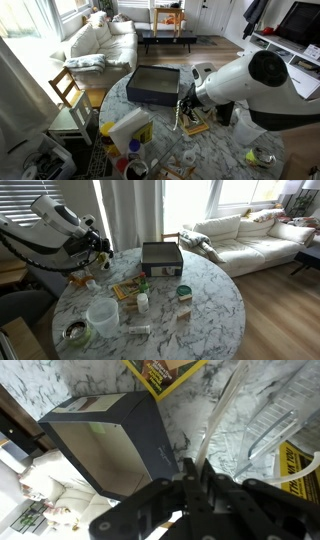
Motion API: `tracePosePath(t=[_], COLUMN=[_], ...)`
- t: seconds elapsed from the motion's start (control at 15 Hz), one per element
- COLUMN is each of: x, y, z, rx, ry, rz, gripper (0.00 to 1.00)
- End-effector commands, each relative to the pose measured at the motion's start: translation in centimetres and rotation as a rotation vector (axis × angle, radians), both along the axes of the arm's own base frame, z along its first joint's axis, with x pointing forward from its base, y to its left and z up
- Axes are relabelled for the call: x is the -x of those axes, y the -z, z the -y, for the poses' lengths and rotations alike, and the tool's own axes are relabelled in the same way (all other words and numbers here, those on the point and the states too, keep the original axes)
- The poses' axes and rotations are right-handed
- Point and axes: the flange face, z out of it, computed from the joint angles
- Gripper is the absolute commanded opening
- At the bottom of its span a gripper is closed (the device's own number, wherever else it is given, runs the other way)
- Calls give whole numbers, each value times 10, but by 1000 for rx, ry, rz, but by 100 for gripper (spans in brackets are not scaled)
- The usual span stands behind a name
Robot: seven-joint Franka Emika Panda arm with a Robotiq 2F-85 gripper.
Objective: Put the white sunglasses in the clear container
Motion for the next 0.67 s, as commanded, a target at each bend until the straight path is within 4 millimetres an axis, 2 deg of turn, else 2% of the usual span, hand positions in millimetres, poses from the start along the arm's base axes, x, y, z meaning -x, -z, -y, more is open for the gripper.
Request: tracePosePath(t=[0.0,0.4,0.47,0.6], x=[-1,-1,-1,-2], y=[-1,-1,-1,4], z=[0,0,0,-4], rx=[0,-1,-1,-6], ry=[0,0,0,-11], rz=[2,3,3,7], gripper=[9,9,2,2])
